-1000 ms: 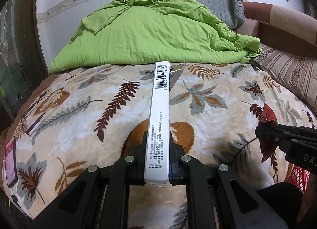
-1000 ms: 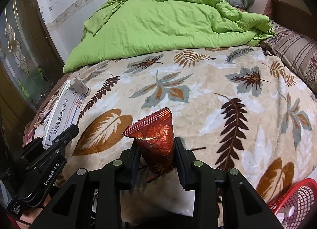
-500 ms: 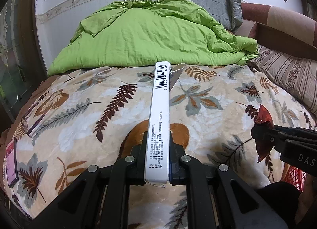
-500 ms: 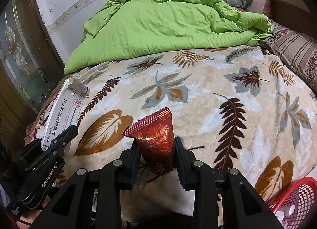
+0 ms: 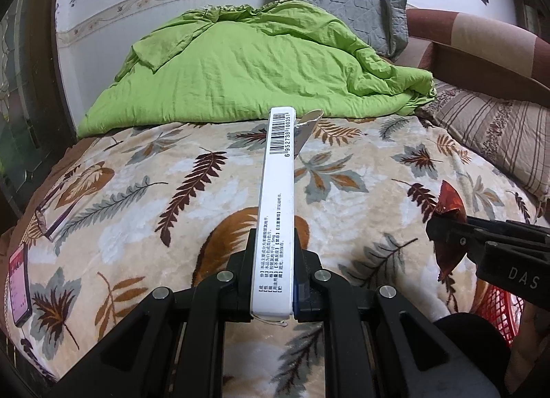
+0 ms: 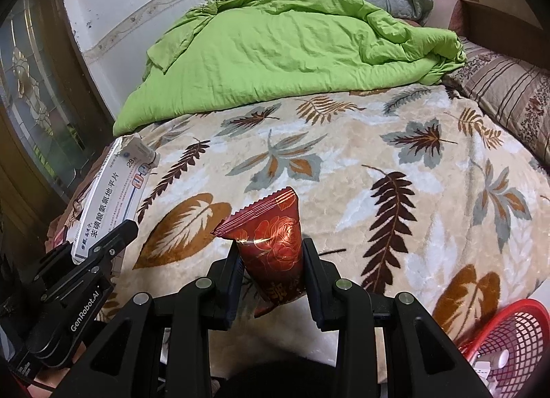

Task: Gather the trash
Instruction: 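Carry the medicine box and red wrapper toward the red wastebasket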

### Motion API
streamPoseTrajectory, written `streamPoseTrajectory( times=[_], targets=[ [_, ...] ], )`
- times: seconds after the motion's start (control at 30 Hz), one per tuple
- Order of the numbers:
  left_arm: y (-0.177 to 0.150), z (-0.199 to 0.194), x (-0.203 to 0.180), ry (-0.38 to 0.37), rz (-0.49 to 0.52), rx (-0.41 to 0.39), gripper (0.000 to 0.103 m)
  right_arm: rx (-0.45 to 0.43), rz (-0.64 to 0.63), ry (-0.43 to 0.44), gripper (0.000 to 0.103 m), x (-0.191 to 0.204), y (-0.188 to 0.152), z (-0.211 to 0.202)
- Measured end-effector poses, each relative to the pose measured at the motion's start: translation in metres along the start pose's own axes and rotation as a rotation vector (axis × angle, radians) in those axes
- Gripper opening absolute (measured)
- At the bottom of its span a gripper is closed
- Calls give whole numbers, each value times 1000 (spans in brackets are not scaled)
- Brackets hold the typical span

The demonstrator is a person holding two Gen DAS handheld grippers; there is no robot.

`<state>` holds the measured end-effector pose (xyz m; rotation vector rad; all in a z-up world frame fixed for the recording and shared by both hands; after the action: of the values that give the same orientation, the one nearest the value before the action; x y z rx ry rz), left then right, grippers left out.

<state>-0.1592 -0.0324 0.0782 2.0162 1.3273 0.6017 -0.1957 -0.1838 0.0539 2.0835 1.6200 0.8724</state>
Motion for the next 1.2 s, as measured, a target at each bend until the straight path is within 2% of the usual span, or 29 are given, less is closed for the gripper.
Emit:
streamPoseTrajectory(
  times=[0.13,0.57,1.2],
  targets=[
    [-5,-3,-6,-25,3,20,14,-5,13,6,35,-3,-1,-8],
    [-4,-21,-24,-81,25,4,14,-49,26,22,35,-13,-5,-44],
    [-8,-23,-60,-133,105,21,14,-45,87,4,35,-44,-22,-60]
  ],
)
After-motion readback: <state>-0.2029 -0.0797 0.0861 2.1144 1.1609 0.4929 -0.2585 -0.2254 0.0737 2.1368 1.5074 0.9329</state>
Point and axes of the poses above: each gripper's, at about its wrist camera, not at the fingertips, and z roughly the way its jaws point, x to its left, y to its top, the point moved 5 cm from there along z, roughly the way its jaws point, and after that the axes turned 6 degrees about x, right-handed, at the moved point
